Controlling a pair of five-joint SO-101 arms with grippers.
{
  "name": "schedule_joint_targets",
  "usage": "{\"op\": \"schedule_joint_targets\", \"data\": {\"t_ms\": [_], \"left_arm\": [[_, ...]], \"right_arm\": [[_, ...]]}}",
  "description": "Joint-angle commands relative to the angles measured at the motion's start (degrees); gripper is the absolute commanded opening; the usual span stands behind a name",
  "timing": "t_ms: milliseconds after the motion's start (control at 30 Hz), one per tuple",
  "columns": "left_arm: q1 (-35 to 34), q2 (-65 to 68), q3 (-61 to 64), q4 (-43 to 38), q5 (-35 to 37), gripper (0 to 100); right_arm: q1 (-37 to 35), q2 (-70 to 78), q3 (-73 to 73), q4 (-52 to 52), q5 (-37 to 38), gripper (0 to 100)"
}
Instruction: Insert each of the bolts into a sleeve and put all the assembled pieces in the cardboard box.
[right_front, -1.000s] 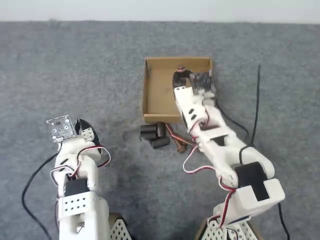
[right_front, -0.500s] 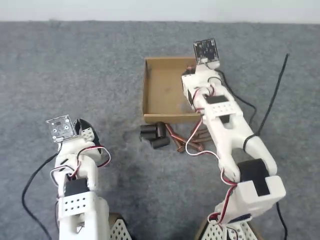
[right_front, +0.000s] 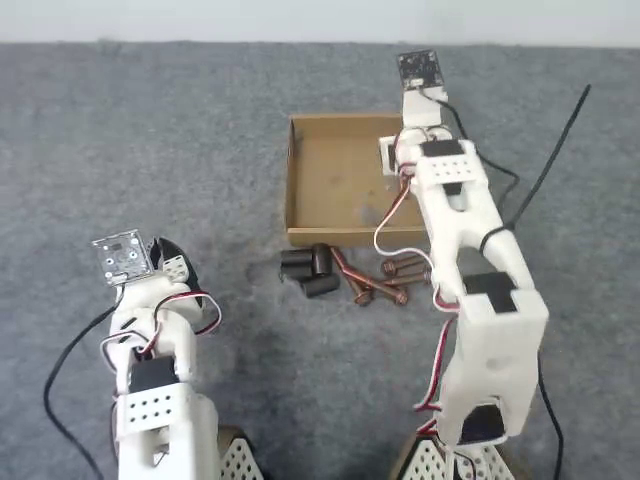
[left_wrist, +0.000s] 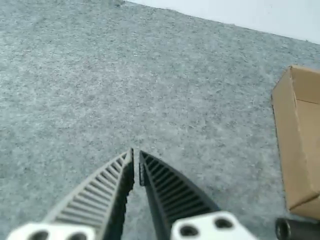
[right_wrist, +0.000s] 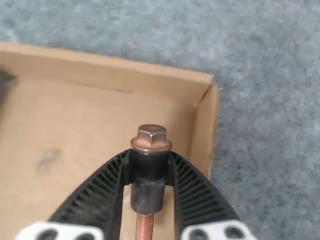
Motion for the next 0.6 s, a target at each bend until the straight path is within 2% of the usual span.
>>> {"op": "schedule_joint_targets", "data": {"t_ms": [0, 200, 400, 567], "left_arm": [[-0.3, -1.3, -0.7, 0.1, -0.5, 1], [-0.3, -1.3, -0.7, 0.1, -0.5, 1], [-0.3, -1.3, -0.7, 0.1, -0.5, 1], [-0.3, -1.3, -0.7, 0.1, -0.5, 1]], "right_arm": [[1.2, 1.1, -9.6, 3.6, 1.1, 0.6], [0.8, 5.1, -16.6, 10.5, 1.1, 0.8], [0.8, 5.5, -19.5, 15.1, 1.1, 10.2], [1.2, 4.3, -22.9, 19.7, 1.1, 10.5]]}}
